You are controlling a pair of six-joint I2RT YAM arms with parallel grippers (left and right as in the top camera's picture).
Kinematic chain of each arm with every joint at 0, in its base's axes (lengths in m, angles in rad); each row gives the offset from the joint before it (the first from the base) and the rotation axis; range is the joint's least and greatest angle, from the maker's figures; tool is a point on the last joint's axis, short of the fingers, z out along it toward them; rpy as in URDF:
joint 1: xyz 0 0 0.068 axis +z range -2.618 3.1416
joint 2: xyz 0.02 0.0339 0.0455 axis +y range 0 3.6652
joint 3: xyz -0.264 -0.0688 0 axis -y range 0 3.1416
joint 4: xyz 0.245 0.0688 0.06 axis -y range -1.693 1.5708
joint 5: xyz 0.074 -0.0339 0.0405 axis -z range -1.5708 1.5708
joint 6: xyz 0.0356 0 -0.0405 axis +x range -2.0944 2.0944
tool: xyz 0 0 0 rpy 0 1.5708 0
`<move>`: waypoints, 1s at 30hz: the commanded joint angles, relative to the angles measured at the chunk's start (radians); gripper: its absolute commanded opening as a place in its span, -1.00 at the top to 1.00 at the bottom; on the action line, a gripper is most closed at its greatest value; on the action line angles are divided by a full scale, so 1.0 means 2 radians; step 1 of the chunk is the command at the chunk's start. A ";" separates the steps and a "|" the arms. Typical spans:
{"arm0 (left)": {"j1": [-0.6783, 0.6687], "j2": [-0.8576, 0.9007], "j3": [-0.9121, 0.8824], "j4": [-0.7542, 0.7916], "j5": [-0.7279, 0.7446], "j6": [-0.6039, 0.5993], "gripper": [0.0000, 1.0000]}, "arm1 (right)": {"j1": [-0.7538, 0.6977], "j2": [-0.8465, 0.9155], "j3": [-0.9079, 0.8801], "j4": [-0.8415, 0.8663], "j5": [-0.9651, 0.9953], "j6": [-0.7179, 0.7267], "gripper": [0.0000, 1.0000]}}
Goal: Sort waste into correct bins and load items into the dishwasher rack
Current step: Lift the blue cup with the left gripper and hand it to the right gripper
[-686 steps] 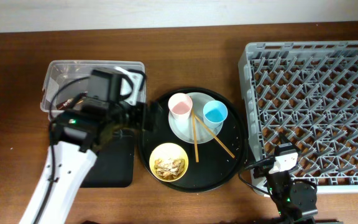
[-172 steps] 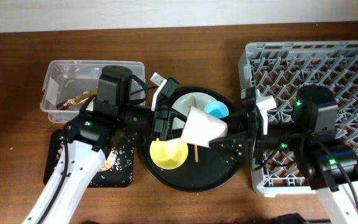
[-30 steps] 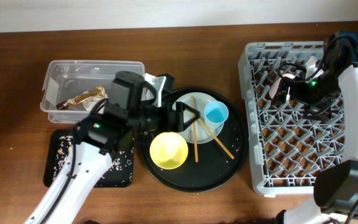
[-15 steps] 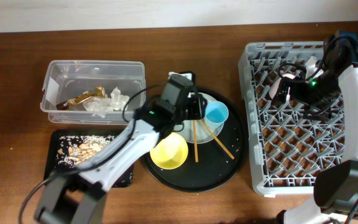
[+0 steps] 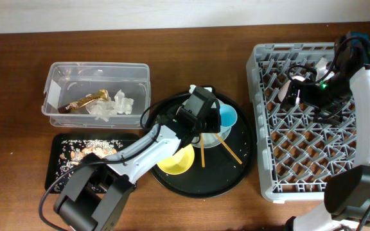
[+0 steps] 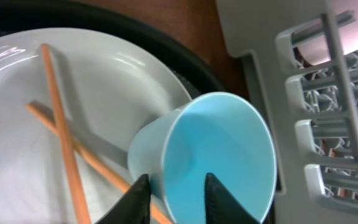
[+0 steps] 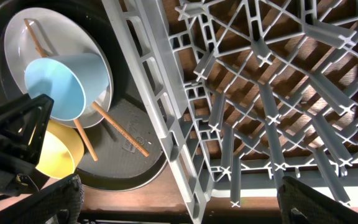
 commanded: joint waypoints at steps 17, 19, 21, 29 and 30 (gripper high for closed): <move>-0.002 -0.031 0.021 -0.019 -0.035 0.003 0.98 | 0.003 -0.008 0.003 -0.001 -0.003 -0.002 -0.97; -0.002 -0.063 0.028 -0.023 -0.035 0.003 0.98 | 0.003 -0.008 0.003 -0.001 -0.003 -0.002 -0.97; -0.001 -0.111 0.029 -0.037 -0.035 0.003 0.98 | 0.003 -0.008 0.003 -0.001 -0.003 -0.002 -0.97; 0.073 -0.253 0.029 -0.200 0.104 0.061 0.99 | 0.003 -0.008 0.003 -0.001 -0.003 -0.002 -0.97; 0.091 -0.261 0.029 -0.220 0.141 0.068 0.99 | 0.003 -0.008 0.003 -0.001 -0.003 -0.002 -0.97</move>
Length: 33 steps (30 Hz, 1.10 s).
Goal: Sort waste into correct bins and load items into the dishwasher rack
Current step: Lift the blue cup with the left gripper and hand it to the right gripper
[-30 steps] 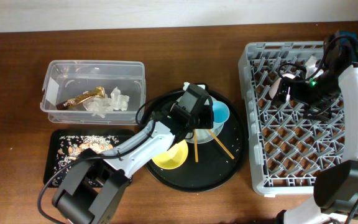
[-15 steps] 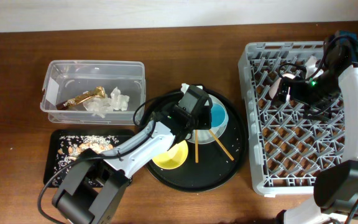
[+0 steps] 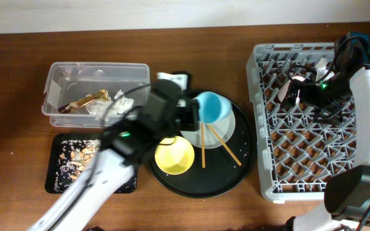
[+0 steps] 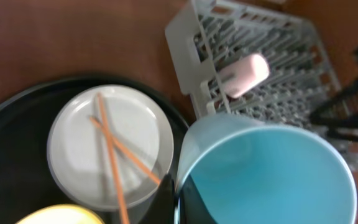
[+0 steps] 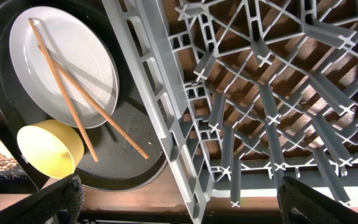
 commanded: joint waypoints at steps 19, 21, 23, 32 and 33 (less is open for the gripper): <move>0.161 -0.030 0.003 -0.118 0.376 0.227 0.99 | 0.017 -0.014 0.000 -0.054 -0.347 -0.243 -0.96; 0.161 -0.030 0.003 -0.110 0.393 0.227 0.99 | 0.032 -0.017 0.000 -0.054 -0.367 -0.263 -0.97; 0.161 -0.029 0.003 -0.097 0.438 0.227 0.99 | 0.060 -0.020 0.000 -0.054 -0.386 -0.288 -0.97; 0.161 -0.027 0.003 -0.077 0.481 0.227 0.99 | 0.168 -0.074 0.000 -0.054 -0.412 -0.299 -0.97; 0.161 -0.027 0.003 -0.079 0.481 0.227 0.99 | 0.169 -0.099 0.000 -0.054 -0.412 -0.299 -0.97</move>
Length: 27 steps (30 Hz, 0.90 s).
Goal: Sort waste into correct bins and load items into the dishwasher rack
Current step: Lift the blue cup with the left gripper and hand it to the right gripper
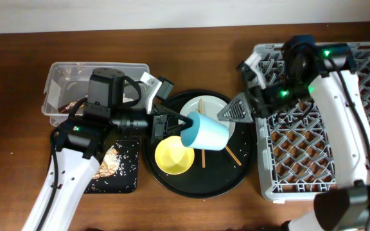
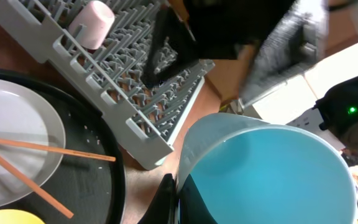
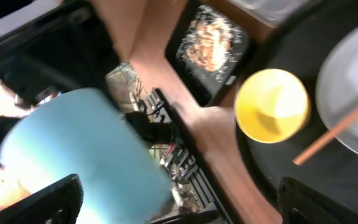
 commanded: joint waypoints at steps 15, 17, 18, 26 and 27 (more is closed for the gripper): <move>0.002 -0.002 0.002 0.049 0.212 0.008 0.99 | 0.008 -0.303 0.000 -0.002 0.011 -0.012 -0.97; -0.001 -0.002 0.002 0.050 0.212 0.008 0.99 | 0.008 -0.310 0.000 -0.002 0.010 -0.012 -0.97; -0.002 -0.002 0.002 0.054 0.213 0.008 0.99 | 0.008 -0.310 -0.002 -0.002 0.010 -0.012 -0.97; -0.007 -0.002 0.002 0.147 0.211 -0.051 0.99 | 0.008 -0.297 -0.082 0.031 -0.032 -0.013 -0.97; -0.007 -0.002 0.002 0.154 0.211 -0.052 0.99 | 0.008 -0.297 -0.097 0.042 -0.038 -0.013 -0.97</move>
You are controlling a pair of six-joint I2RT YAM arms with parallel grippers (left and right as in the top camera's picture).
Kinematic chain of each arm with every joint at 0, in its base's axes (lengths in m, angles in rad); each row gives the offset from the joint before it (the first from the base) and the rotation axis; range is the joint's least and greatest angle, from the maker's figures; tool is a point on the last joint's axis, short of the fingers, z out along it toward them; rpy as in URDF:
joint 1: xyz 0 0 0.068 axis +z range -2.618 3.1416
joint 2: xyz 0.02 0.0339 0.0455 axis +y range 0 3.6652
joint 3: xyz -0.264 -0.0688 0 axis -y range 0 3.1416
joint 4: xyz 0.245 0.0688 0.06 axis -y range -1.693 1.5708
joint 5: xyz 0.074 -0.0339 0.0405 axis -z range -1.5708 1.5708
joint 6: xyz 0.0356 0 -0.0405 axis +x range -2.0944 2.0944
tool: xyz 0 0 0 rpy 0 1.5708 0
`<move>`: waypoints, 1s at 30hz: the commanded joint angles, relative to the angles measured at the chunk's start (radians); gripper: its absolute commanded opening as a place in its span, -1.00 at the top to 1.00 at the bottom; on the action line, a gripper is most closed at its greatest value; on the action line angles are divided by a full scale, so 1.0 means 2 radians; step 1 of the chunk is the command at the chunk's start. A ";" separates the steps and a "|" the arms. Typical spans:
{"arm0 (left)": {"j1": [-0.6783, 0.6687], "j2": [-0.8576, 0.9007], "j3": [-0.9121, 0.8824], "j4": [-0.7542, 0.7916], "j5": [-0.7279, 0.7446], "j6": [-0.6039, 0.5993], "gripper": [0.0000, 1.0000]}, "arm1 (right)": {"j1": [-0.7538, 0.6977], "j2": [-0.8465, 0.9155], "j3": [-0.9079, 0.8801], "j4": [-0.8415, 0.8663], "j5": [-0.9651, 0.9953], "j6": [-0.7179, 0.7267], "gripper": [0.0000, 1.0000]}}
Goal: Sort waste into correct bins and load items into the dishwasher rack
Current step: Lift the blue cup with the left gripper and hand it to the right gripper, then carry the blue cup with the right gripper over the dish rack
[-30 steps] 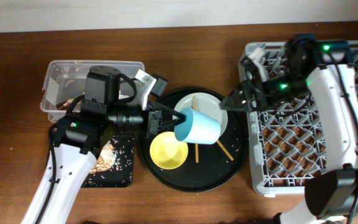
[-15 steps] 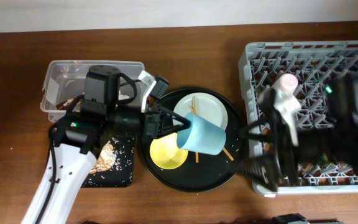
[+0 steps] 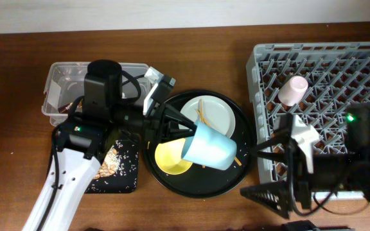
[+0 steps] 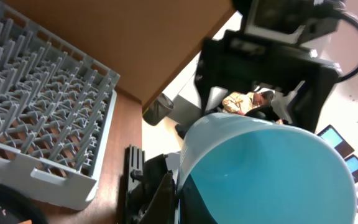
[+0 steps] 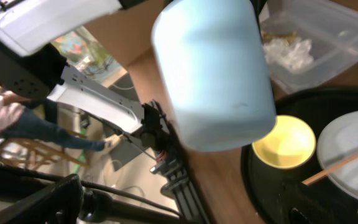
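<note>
A light blue cup hangs tilted over the black round tray, its rim pinched by my shut left gripper. In the left wrist view the blue cup fills the lower right, with one finger against its rim. My right gripper is open just right of the cup, pointing at it and apart from it. From the right wrist the blue cup shows base-on above the spread fingers. On the tray lie a white plate with chopsticks and a yellow bowl.
The grey dishwasher rack at the right holds a pink cup. A clear bin with wrappers stands at the back left. A black rectangular tray of food scraps lies in front of it, under my left arm.
My right arm has moved from the rack's left edge to the table's front, its open gripper now low and right of the cup. The cup sits slightly lower and further right.
The blue cup lay on its side on the white plate with my left fingers astride its rim. Then it was held up above the tray. Later it hung over the tray with the right gripper close by, and now the right gripper faces it from the front right.
</note>
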 commanded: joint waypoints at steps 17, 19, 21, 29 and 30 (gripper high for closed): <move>-0.012 -0.002 0.002 0.021 -0.005 -0.013 0.99 | 0.003 0.021 -0.120 0.140 -0.099 -0.005 -0.97; -0.018 -0.002 0.002 0.021 -0.012 -0.013 0.99 | 0.003 0.024 -0.120 0.140 -0.100 -0.005 -0.97; -0.027 -0.002 0.002 0.021 -0.032 -0.013 0.99 | 0.003 0.027 -0.120 0.140 -0.120 -0.005 -0.99; -0.029 -0.002 0.002 0.021 -0.044 -0.013 0.99 | 0.003 0.027 -0.120 0.144 -0.133 -0.005 -0.75; -0.029 -0.002 0.002 0.021 -0.044 -0.013 0.99 | 0.003 0.027 -0.120 0.144 -0.132 -0.005 -0.75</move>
